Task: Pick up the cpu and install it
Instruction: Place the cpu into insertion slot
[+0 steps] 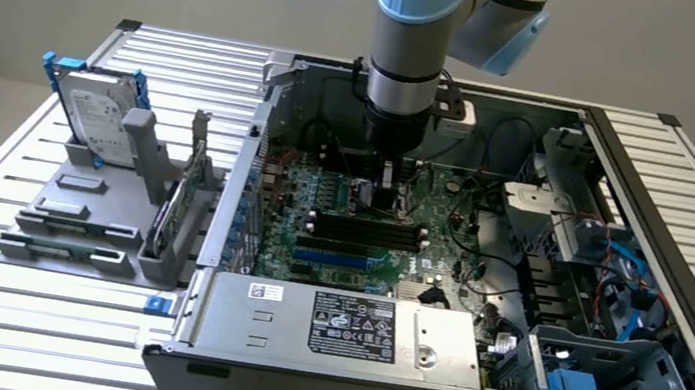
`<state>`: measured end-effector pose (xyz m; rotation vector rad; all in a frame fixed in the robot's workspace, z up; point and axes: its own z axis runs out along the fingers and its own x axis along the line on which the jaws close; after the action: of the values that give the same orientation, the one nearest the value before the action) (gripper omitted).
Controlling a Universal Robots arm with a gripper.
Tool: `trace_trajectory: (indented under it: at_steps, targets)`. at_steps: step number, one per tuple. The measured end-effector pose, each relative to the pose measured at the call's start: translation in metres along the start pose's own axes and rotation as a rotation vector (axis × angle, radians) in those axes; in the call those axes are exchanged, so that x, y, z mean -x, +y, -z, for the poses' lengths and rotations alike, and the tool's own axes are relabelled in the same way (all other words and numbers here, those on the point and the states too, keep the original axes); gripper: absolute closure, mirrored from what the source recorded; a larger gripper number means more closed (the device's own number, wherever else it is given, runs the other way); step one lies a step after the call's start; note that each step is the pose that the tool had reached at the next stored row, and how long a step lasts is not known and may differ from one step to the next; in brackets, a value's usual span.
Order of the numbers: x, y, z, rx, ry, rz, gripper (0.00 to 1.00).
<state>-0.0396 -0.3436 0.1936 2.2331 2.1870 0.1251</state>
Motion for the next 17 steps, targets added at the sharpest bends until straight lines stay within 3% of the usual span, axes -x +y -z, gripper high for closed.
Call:
trace_trajectory:
  at_steps: [14,16,17]
  targets:
    - [-0.0015,-0.0002,-0.0025,0.0004,-0.0017,0.000,0.45]
    - [-0.0020,-0.0001,-0.0034,0.0011,0.0000,0.000,0.44]
    - [-0.0020,-0.0001,-0.0033,0.0010,-0.0006,0.000,0.39]
